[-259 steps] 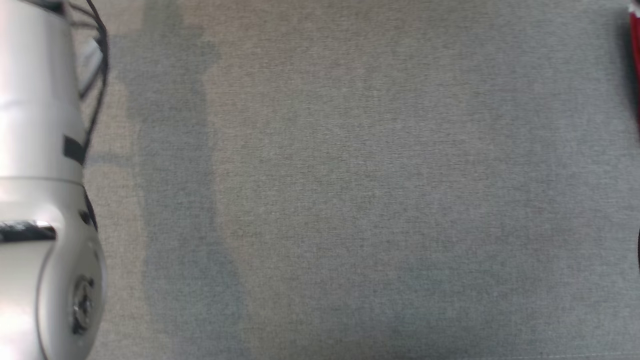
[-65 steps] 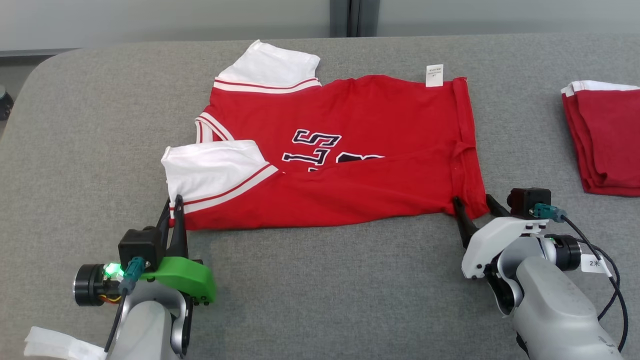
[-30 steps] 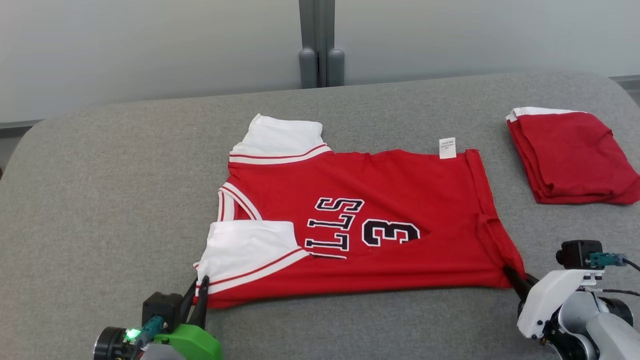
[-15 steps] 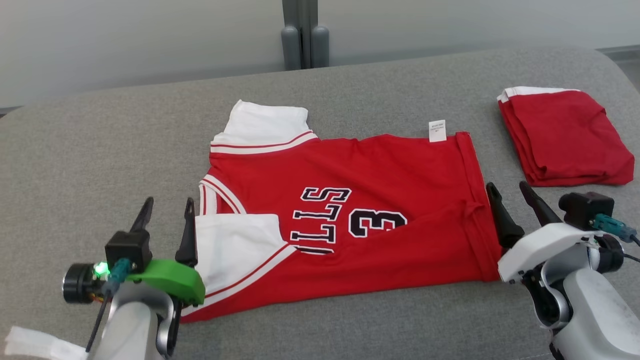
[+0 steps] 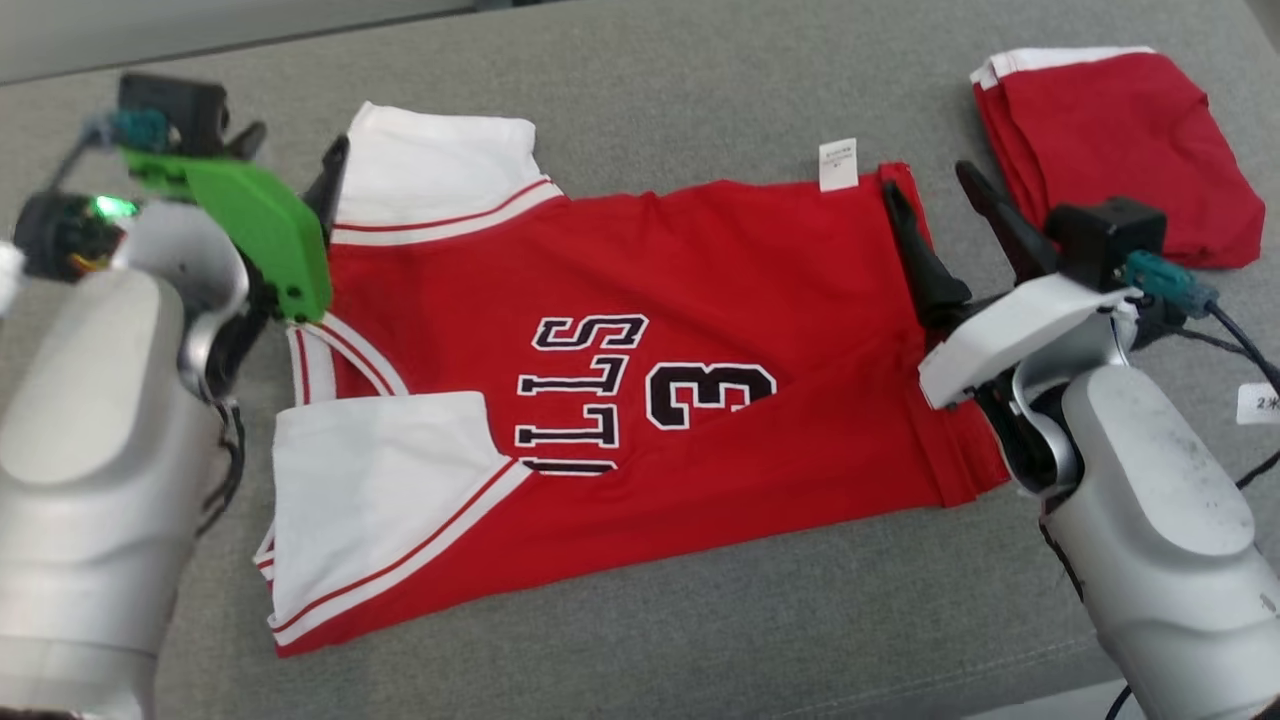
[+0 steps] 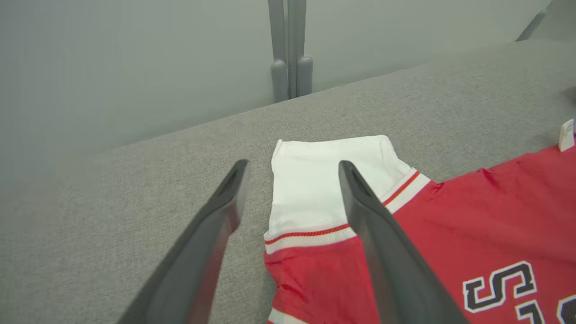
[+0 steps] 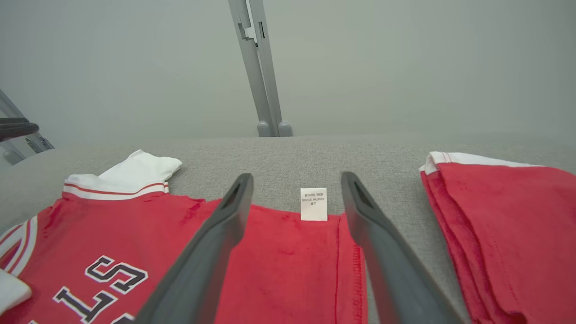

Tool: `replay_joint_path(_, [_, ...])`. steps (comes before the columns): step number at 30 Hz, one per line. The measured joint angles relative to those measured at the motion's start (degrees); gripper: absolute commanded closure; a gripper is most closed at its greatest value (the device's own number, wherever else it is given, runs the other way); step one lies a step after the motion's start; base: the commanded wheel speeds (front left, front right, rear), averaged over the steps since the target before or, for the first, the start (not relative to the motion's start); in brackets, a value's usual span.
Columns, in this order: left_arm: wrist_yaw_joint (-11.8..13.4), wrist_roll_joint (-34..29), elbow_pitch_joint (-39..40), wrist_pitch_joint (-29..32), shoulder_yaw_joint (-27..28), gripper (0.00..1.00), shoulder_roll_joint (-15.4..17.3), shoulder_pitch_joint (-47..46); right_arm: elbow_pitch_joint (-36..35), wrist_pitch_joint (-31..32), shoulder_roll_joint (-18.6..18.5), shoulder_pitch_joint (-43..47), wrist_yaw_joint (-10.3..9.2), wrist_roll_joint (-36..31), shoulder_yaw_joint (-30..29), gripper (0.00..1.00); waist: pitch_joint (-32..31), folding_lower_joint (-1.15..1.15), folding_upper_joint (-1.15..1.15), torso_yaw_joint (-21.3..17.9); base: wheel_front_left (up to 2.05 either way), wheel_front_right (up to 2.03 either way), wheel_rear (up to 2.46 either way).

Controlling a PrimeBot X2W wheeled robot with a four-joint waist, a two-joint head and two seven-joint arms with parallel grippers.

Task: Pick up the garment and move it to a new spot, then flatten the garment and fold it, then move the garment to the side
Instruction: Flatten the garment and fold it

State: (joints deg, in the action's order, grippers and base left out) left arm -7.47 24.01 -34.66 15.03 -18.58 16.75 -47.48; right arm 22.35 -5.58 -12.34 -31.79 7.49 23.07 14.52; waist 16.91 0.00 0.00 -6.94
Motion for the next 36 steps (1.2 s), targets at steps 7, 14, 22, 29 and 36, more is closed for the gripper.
replay_joint_path(7, [0.0,12.5,0.5,15.2,-9.7,0.00,10.5,-12.9,1.0,-0.4,0.4,-8.5,0.00,0.9,4.5,0.00,6.2,0.00,0.00,-3.5,0.00,0.00,0.00])
replay_joint_path(14, [0.0,15.3,-2.1,17.2,-15.4,0.00,16.0,-17.5,2.6,-2.0,0.8,-14.7,0.00,3.0,7.0,0.00,11.1,0.00,0.00,-7.6,0.00,0.00,0.00])
replay_joint_path(22, [0.0,17.5,-6.9,16.7,-18.6,0.00,17.1,-20.9,5.3,-3.8,0.8,-17.4,0.00,4.1,8.9,0.00,15.2,0.00,0.00,-11.4,0.00,0.00,0.00])
replay_joint_path(29, [0.0,17.8,-10.1,16.3,-20.6,0.00,17.7,-23.8,7.7,-4.9,1.2,-18.4,0.00,4.6,9.8,0.00,16.8,0.00,0.00,-13.1,0.00,0.00,0.00])
replay_joint_path(36, [0.0,19.9,-11.8,18.0,-22.8,1.00,16.7,-24.8,10.0,-5.4,0.4,-19.0,0.00,5.1,10.2,0.00,16.3,0.00,0.00,-12.8,0.00,0.00,0.00])
